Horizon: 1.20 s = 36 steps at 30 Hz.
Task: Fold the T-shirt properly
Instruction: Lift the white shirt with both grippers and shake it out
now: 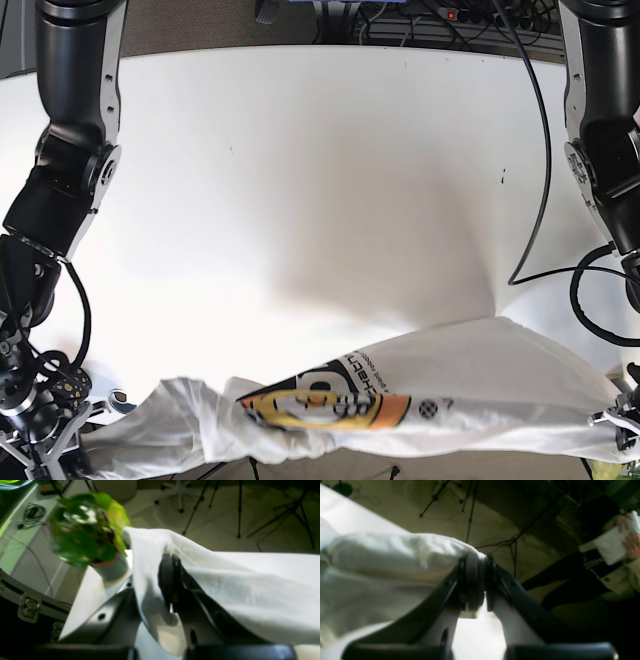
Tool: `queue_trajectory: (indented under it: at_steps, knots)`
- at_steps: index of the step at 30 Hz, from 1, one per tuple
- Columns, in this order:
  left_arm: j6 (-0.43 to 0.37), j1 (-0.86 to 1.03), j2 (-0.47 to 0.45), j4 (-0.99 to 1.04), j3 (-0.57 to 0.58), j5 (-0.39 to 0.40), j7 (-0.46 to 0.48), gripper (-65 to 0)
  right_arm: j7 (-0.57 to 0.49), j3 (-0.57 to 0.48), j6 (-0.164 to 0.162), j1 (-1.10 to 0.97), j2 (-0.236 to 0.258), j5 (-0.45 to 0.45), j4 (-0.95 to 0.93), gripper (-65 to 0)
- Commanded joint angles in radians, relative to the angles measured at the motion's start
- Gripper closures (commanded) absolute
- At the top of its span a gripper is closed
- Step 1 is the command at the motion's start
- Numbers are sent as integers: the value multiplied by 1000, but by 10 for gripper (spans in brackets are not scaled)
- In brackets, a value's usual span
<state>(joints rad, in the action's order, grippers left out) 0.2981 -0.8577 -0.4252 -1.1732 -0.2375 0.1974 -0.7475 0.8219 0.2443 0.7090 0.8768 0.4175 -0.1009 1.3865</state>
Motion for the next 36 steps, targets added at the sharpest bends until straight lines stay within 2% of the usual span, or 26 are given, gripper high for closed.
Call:
queue_trajectory:
  at_steps: [1,9,12,15,21,32,36]
  knots:
    - [-7,-41,-24,2,-4,0,32,0,-20,8,-11,46,31,0,-23,0]
    - [-7,65,-24,-53,-9,3,3,0,-17,19,-11,-87,42,-7,-29,0]
    - [-7,165,-19,-113,-47,3,-11,0,6,85,-11,-170,34,-7,-17,0]
    - [-7,260,-14,-172,-89,3,-47,0,26,151,-11,-268,2,-7,7,0]
    - [-6,480,12,-276,-185,3,-70,0,27,195,-11,-500,-36,-9,119,0]
    - [-6,796,27,-455,-194,4,-96,0,38,326,-11,-827,-142,-9,304,0]
    - [13,877,58,-475,-268,4,-96,0,84,366,-11,-917,-180,-9,373,0]
